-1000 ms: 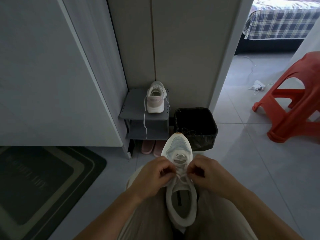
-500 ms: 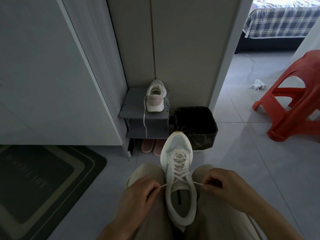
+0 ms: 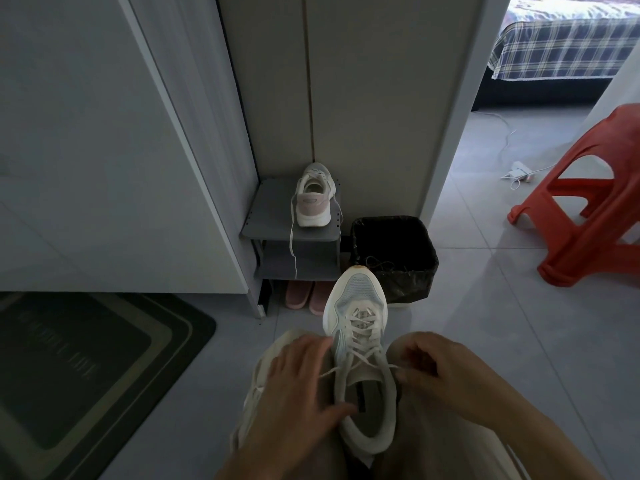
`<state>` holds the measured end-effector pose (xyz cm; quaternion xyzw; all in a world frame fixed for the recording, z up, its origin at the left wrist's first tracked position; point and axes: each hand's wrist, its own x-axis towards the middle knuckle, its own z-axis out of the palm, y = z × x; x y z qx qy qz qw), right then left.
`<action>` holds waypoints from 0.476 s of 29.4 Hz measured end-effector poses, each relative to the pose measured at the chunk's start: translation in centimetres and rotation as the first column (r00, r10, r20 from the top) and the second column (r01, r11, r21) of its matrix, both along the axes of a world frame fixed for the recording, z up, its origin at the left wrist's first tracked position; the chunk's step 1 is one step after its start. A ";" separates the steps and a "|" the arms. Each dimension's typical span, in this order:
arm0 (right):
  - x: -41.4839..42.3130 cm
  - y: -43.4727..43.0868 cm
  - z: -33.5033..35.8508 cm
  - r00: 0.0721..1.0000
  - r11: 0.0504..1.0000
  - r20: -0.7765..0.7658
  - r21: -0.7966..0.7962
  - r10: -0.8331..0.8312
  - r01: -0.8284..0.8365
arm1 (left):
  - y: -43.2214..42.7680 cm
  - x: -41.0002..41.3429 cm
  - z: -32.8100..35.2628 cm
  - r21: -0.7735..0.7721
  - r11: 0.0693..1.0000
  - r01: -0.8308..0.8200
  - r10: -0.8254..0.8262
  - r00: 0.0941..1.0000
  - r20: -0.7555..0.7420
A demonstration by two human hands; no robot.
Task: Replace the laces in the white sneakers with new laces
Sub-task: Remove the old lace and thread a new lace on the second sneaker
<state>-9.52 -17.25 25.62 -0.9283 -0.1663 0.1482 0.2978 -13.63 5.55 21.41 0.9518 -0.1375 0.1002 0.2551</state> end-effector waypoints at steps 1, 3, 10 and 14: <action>0.1 0.5 -0.1 1.000 1.000 0.007 0.019 -0.009 0.008 | -1.0 0.4 0.0 0.071 0.997 0.001 0.000 1.000 -0.013; 0.0 1.5 -0.2 0.998 0.995 -0.024 0.078 -0.063 0.064 | -2.8 1.1 0.3 0.130 0.990 0.052 -0.050 0.999 -0.020; -1.4 5.5 -1.8 0.985 0.978 0.041 -0.119 -0.167 0.171 | -3.8 2.7 -0.2 -0.044 0.992 0.115 -0.101 0.964 0.247; 4.5 6.5 -0.9 0.941 0.890 0.085 0.363 -0.327 0.276 | -1.3 7.8 1.6 -0.803 0.591 -0.073 -0.093 0.983 -0.158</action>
